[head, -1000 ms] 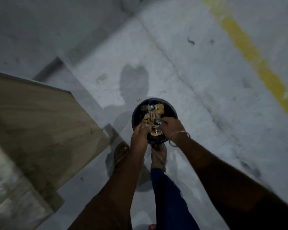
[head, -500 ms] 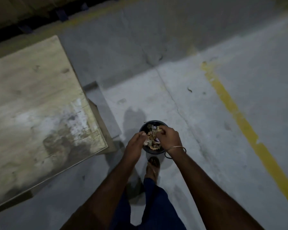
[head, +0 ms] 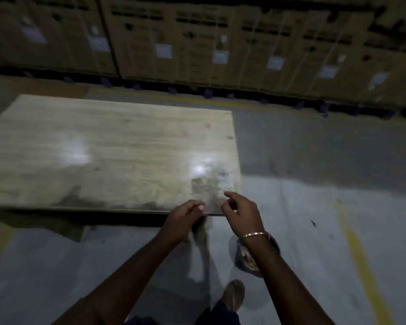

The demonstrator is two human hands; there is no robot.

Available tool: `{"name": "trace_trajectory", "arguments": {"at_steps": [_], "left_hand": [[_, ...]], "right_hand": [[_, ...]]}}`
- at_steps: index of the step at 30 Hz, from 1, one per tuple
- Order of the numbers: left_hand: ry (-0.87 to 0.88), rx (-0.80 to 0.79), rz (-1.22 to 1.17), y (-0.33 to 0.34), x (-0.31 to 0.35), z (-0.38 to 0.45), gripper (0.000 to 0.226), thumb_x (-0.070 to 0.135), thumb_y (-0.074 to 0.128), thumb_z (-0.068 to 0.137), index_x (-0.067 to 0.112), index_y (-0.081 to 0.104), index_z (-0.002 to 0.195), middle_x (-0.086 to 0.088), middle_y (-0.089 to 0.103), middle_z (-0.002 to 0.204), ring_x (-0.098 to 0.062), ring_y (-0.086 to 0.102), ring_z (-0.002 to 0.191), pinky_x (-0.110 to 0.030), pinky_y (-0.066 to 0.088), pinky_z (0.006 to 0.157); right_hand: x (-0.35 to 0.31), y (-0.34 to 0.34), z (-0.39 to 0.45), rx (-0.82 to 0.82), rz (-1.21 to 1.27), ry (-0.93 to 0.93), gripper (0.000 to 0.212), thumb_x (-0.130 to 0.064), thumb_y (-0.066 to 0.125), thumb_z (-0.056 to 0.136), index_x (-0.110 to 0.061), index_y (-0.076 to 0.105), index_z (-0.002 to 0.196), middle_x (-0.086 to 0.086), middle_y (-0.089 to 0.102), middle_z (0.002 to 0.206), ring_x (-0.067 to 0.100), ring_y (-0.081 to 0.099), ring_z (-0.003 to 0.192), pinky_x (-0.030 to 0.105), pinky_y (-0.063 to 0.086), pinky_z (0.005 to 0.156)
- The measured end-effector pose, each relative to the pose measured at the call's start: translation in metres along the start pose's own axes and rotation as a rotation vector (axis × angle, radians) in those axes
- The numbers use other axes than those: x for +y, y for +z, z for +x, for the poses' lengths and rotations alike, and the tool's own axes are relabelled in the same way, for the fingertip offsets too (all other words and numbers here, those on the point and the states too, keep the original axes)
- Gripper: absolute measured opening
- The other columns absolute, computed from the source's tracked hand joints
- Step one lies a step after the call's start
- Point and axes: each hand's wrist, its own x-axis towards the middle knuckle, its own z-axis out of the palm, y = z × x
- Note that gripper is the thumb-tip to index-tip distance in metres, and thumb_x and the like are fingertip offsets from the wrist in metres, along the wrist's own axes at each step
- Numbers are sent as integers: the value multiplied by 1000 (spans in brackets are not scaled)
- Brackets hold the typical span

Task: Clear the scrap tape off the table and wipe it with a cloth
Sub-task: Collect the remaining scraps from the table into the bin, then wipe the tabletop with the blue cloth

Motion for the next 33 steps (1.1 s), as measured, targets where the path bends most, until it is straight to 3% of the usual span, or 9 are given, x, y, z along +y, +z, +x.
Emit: {"name": "trace_trajectory", "arguments": {"at_steps": [3,5,7,10,13,22,26,30,33], "left_hand": [[5,174,1,-94,-19,-44,29,42,66,97,17,78,107,1,79,104,-9,70,100,-31,53,94],[-32,270,-4,-157,-35,-74,33,51,63,90,22,78,100,8,79,101,-15,71,104,-38,54,98],[-86,357,-27,-206,-48,-96,23,45,62,94,26,76,95,7,78,100,-19,71,105,-42,54,96],[-117,459,-79,-269,-62,-123,17,26,59,107,24,71,96,-12,73,102,-27,67,97,-36,50,80],[-152,557,-117,-319,-80,-138,16,24,56,109,22,71,103,-7,76,105,-24,70,99,-33,50,78],[-182,755,-217,-480,-116,-109,19,23,57,108,14,72,115,-5,79,103,-13,73,91,-31,54,78],[-214,867,-268,-549,-130,-92,18,18,56,108,14,73,114,0,79,92,-8,73,81,-32,55,77],[-239,1002,-322,-628,-140,-74,18,12,56,106,13,72,113,-2,77,88,-9,71,78,-32,55,74],[-227,1101,-347,-691,-151,-53,18,9,55,105,14,71,112,-4,75,88,-16,69,78,-32,55,72]], "right_hand": [[-71,58,-8,-144,-44,-151,41,-35,65,89,-19,74,126,-5,77,93,18,73,92,39,58,89],[-118,100,-14,-233,-61,-217,40,-35,66,89,-20,73,126,-9,74,88,16,73,88,39,59,88],[-157,138,-20,-322,-61,-254,39,-35,66,90,-22,72,127,-9,75,90,15,73,90,40,58,90],[-214,193,-29,-419,-85,-326,52,-49,55,81,-27,72,125,-10,76,93,15,72,93,39,57,91],[-257,242,-27,-494,-106,-385,61,-52,46,75,-29,72,124,-8,77,97,16,72,94,39,58,90],[-371,398,35,-611,-79,-511,25,-25,69,91,-23,77,115,-9,74,84,14,71,86,33,55,85],[-412,465,55,-653,-32,-534,23,-19,70,93,-17,78,114,-1,77,93,8,68,81,22,50,77],[-471,528,76,-709,-64,-615,25,-17,68,93,-15,77,116,3,76,99,16,70,90,34,54,87],[-510,561,93,-713,-43,-650,24,-18,68,94,-17,77,116,0,74,98,8,66,88,30,51,87]]}}
